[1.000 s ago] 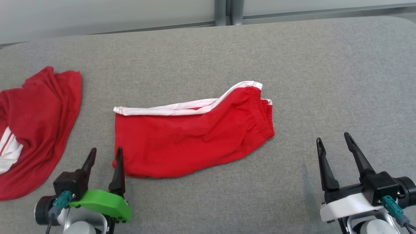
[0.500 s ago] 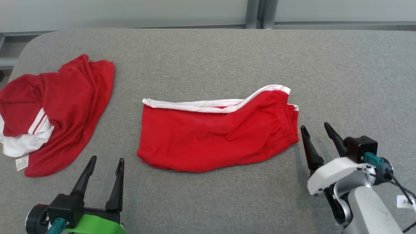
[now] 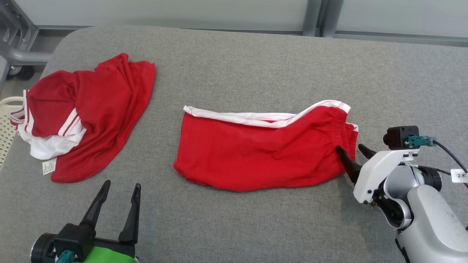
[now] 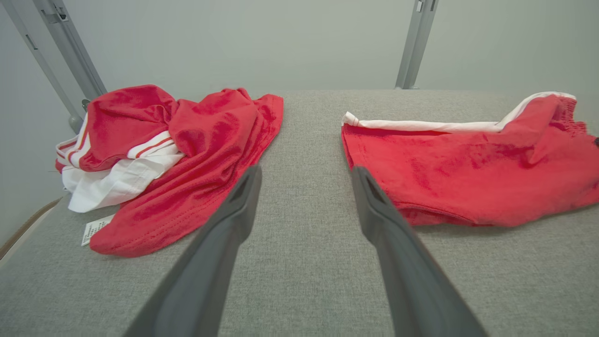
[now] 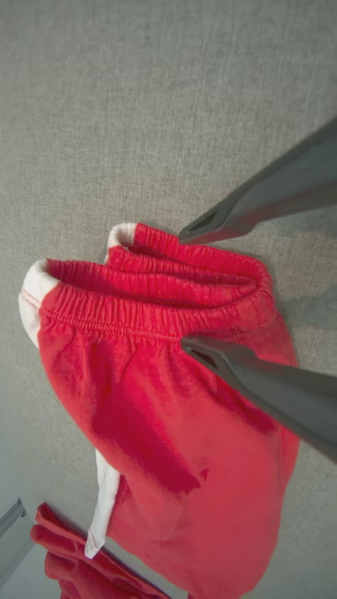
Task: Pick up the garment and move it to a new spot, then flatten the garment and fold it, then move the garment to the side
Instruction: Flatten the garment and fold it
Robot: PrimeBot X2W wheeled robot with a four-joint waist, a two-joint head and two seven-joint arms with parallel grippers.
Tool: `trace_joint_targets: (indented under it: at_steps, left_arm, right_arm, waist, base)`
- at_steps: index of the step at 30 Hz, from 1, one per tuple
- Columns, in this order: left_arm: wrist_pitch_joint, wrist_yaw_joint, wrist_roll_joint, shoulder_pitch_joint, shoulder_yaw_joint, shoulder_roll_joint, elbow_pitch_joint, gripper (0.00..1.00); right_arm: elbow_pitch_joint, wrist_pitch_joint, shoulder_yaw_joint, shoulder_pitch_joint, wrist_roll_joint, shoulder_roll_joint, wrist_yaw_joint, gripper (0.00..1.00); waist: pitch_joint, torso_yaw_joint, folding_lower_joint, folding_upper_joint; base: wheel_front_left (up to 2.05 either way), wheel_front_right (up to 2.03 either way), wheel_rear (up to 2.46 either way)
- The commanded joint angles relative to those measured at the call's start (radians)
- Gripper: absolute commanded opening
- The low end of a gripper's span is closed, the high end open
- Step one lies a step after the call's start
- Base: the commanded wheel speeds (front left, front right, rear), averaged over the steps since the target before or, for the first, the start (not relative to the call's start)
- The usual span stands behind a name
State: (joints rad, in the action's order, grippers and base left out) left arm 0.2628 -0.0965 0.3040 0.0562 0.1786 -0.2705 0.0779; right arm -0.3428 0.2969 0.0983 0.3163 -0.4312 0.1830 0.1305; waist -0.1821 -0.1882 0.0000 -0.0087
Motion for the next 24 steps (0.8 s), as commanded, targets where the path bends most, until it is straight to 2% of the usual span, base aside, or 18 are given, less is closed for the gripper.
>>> trace_joint_targets:
  at_steps: [1, 7, 11, 14, 15, 16, 20, 24]
  left_arm:
    - [0.002, -0.009, -0.015, 0.006, -0.010, 0.011, 0.005, 1.00]
    - [0.002, -0.028, -0.027, -0.007, -0.032, 0.047, 0.024, 1.00]
    - [0.002, -0.034, -0.013, -0.017, -0.027, 0.056, 0.043, 1.00]
    - [0.002, -0.035, -0.004, -0.028, -0.015, 0.052, 0.045, 1.00]
    - [0.003, -0.035, -0.001, -0.029, -0.014, 0.049, 0.046, 1.00]
    - [0.002, -0.035, 0.003, -0.030, -0.012, 0.047, 0.047, 1.00]
    - [0.002, -0.035, 0.014, -0.025, -0.021, 0.041, 0.055, 1.00]
    - [0.002, -0.035, 0.021, -0.008, -0.037, 0.036, 0.059, 1.00]
  right_arm:
    - [-0.015, 0.026, -0.004, 0.017, -0.012, 0.012, 0.000, 1.00]
    - [-0.103, 0.186, -0.043, 0.057, -0.056, -0.007, 0.000, 1.00]
    - [-0.166, 0.256, -0.067, 0.086, -0.093, -0.063, 0.000, 1.00]
    - [-0.191, 0.269, -0.064, 0.109, -0.143, -0.099, 0.000, 1.00]
    - [-0.190, 0.260, -0.062, 0.115, -0.163, -0.104, 0.000, 0.30]
    - [-0.185, 0.246, -0.061, 0.120, -0.183, -0.108, 0.000, 0.00]
    - [-0.165, 0.204, -0.086, 0.124, -0.283, -0.105, 0.000, 0.00]
    - [-0.157, 0.227, -0.134, 0.118, -0.362, -0.075, 0.000, 0.00]
  waist:
    - [-0.003, -0.007, 0.0000, 0.0087]
    - [-0.016, -0.015, 0.0000, 0.0087]
    - [-0.029, -0.012, 0.0000, 0.0087]
    - [-0.032, -0.013, 0.0000, 0.0087]
    - [-0.031, -0.013, 0.0000, 0.0087]
    - [-0.030, -0.014, 0.0000, 0.0087]
    - [-0.021, -0.008, 0.0000, 0.0087]
    - [-0.015, 0.015, 0.0000, 0.0087]
  base:
    - [0.00, 0.00, 0.00]
    - [0.00, 0.00, 0.00]
    - [0.00, 0.00, 0.00]
    - [0.00, 0.00, 0.00]
    - [0.00, 0.00, 0.00]
    - [0.00, 0.00, 0.00]
    - [0.00, 0.00, 0.00]
    - [0.00, 0.00, 0.00]
